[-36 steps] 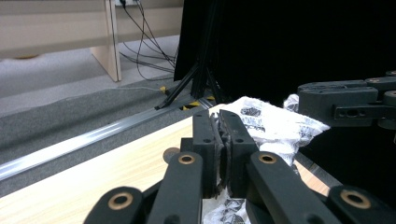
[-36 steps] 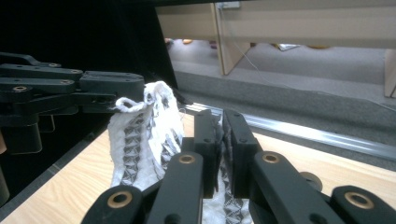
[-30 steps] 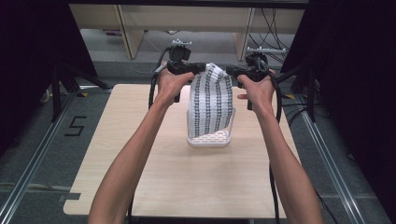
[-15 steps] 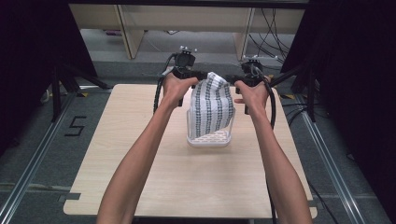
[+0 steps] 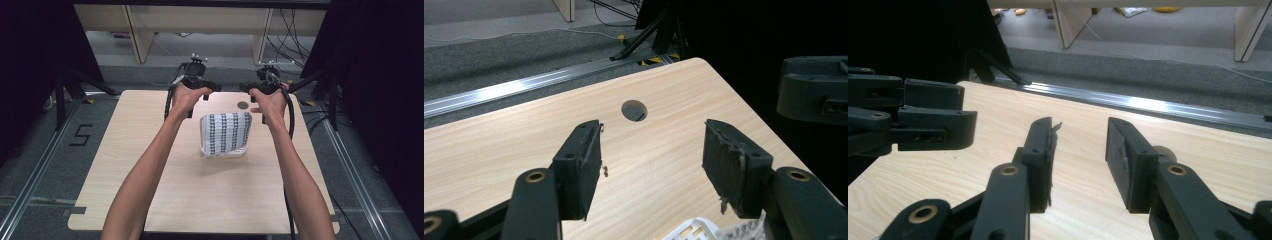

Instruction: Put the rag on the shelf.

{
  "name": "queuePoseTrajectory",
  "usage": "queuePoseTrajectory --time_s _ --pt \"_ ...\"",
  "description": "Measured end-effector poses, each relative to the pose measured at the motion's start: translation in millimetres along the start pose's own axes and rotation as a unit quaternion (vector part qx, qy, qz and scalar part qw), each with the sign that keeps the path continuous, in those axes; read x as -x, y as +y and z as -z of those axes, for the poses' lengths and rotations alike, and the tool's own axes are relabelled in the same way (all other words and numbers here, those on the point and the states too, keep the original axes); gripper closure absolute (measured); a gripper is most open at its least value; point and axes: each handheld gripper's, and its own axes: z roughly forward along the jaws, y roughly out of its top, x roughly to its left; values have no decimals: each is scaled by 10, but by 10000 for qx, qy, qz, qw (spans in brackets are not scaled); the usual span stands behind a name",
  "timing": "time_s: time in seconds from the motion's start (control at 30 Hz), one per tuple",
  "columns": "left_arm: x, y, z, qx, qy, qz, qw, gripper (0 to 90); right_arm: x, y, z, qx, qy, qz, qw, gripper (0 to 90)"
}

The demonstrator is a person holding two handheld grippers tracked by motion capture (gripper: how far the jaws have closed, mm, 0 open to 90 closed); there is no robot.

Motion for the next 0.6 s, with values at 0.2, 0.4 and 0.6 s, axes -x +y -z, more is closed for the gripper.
queuePoseTrajectory --time_s 0.2,0.4,0.6 --pt "-39 -33 134 92 -72 9 9999 389 -21 0 81 26 75 81 9999 604" --pt "-139 -93 226 -8 -61 65 10000 365 8 -67 126 -66 86 259 9996 528" --pt "-179 -132 341 13 -114 146 9998 355 5 -104 184 -143 140 327 9993 477"
